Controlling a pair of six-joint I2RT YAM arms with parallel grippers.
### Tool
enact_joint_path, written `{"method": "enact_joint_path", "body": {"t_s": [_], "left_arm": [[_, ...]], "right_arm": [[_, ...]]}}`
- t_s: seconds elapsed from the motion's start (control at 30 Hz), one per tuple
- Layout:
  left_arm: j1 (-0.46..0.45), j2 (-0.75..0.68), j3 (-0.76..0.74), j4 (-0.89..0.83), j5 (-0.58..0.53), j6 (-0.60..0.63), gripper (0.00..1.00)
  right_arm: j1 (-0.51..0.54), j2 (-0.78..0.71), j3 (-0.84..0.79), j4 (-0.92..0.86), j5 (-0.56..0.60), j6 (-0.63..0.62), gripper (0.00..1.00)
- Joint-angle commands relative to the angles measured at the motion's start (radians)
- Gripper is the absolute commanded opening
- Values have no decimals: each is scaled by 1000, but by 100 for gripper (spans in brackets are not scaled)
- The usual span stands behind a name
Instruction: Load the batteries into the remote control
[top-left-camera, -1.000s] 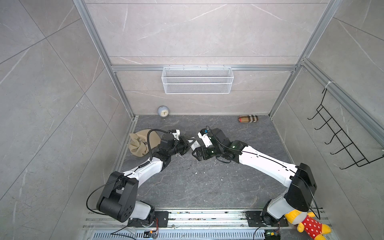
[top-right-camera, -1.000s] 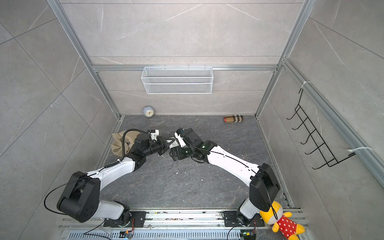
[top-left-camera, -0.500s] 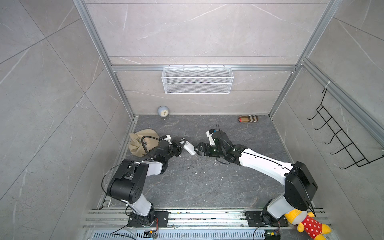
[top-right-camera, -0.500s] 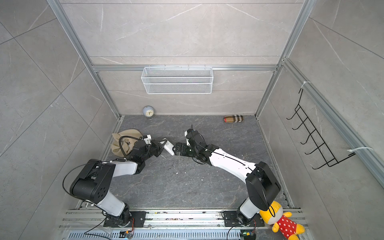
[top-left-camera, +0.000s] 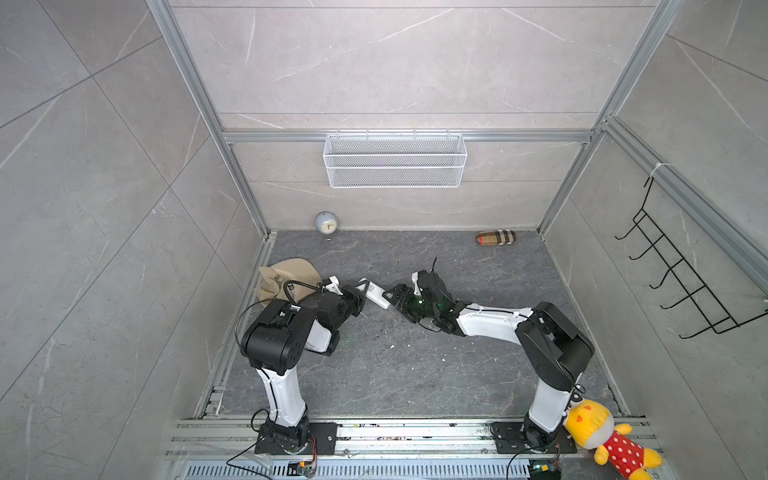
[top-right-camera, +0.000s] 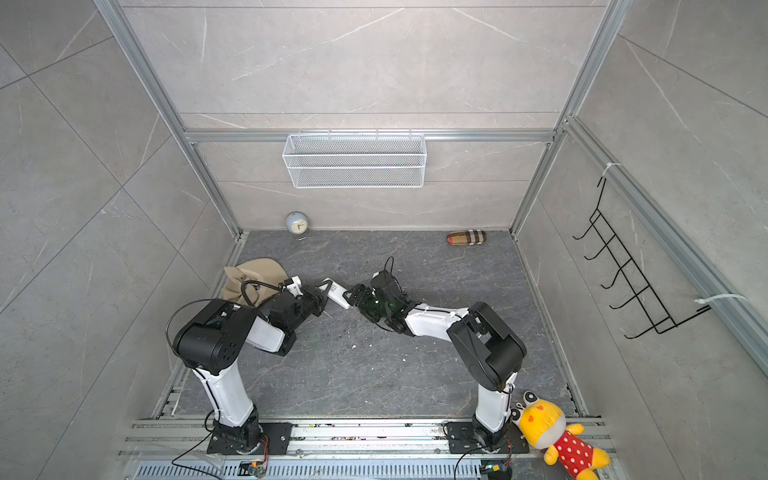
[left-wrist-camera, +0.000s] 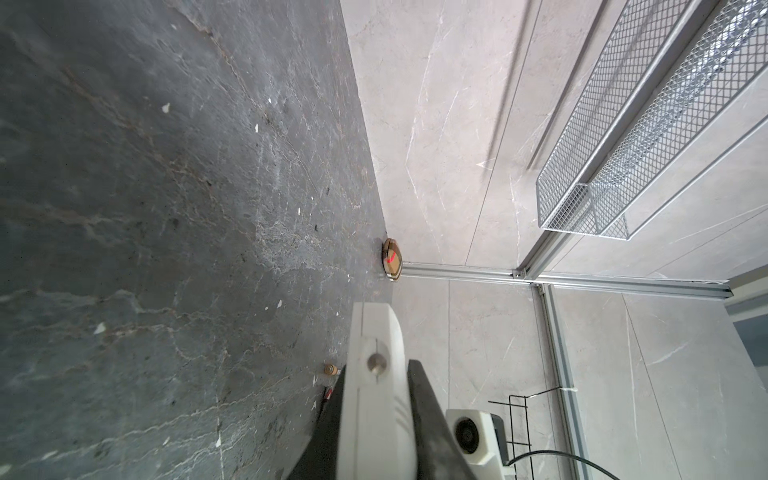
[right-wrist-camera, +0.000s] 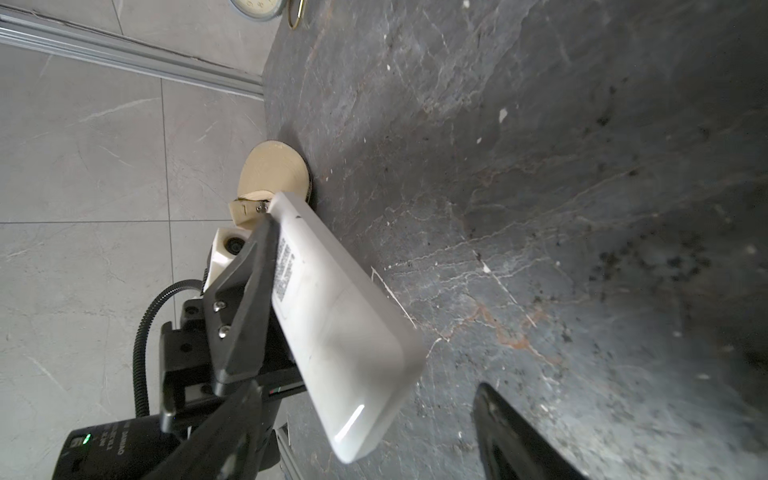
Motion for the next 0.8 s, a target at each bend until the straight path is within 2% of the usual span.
{"method": "enact_joint_path", "body": {"t_s": [0.0, 0.37, 0.53, 0.77], "left_arm": [[-6, -32, -14, 96, -64, 14, 0], [-22, 12, 26, 96, -77, -12, 0], [-27, 32, 27, 97, -81, -24, 0], [-26, 45, 23, 98, -113, -22, 0]], "right_arm": [[5, 51, 19, 101, 6, 81, 75], [13, 117, 28, 191, 20, 144, 65], [22, 145, 51, 179, 14, 161, 62], [28, 162, 31, 212, 31, 191, 44]]}}
